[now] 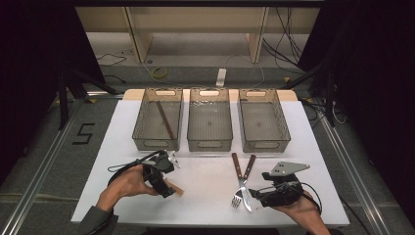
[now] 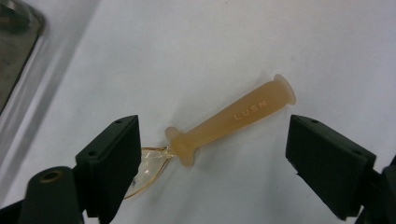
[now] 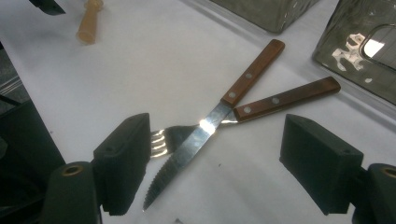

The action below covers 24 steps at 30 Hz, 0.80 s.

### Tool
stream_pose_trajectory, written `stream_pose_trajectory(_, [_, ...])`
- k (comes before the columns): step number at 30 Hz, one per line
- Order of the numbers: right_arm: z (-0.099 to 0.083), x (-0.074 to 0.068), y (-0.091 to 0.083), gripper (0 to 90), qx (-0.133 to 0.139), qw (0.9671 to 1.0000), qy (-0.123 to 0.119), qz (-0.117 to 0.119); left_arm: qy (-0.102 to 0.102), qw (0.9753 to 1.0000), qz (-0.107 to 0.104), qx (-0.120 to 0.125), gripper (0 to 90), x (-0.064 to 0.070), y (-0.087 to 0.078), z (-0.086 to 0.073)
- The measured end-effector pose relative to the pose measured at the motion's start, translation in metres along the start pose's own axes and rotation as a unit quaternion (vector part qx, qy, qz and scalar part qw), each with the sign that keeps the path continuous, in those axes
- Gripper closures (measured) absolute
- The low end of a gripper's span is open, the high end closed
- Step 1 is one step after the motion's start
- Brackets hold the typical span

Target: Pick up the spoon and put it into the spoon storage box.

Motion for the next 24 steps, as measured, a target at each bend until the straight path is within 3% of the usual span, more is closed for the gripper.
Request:
stream_pose_trajectory(1, [0.000, 0.000, 0.000, 25.3, 0.000, 1.0000, 0.000, 0.000, 0.000, 1.0000, 0.000, 0.000, 18.9, 0.000, 0.000, 0.000])
stream_pose_trajectory(2, [0.001, -0.001, 0.000, 25.4, 0.000, 1.0000, 0.000, -0.001, 0.017, 0.9998, 0.001, -0.010, 19.5, 0.000, 0.001, -0.002])
stream_pose_trajectory(9, [0.001, -0.002, 0.002, 25.6, -0.002, 1.0000, -0.002, 0.000, 0.026, 0.9995, 0.005, -0.017, 25.3, 0.001, 0.008, -0.004])
stream_pose_trajectory(17, [-0.001, -0.002, 0.003, 25.8, -0.008, 1.0000, -0.002, 0.001, 0.057, 0.9981, -0.001, -0.022, 34.1, 0.002, 0.017, -0.005])
stream_pose_trajectory(24, [-0.002, -0.002, 0.004, 25.8, -0.013, 0.9999, -0.004, 0.003, 0.071, 0.9969, 0.016, -0.031, 37.7, -0.001, 0.023, -0.004])
Point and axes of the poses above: each handheld gripper's, and its own axes: y roughly forward along the jaws, z roughly out of its top, x roughly to its right, the point moved 10 cm from there along y, roughly forward along the jaws, and after that the axes turned 4 degrees about x, right-handed, at the moved point
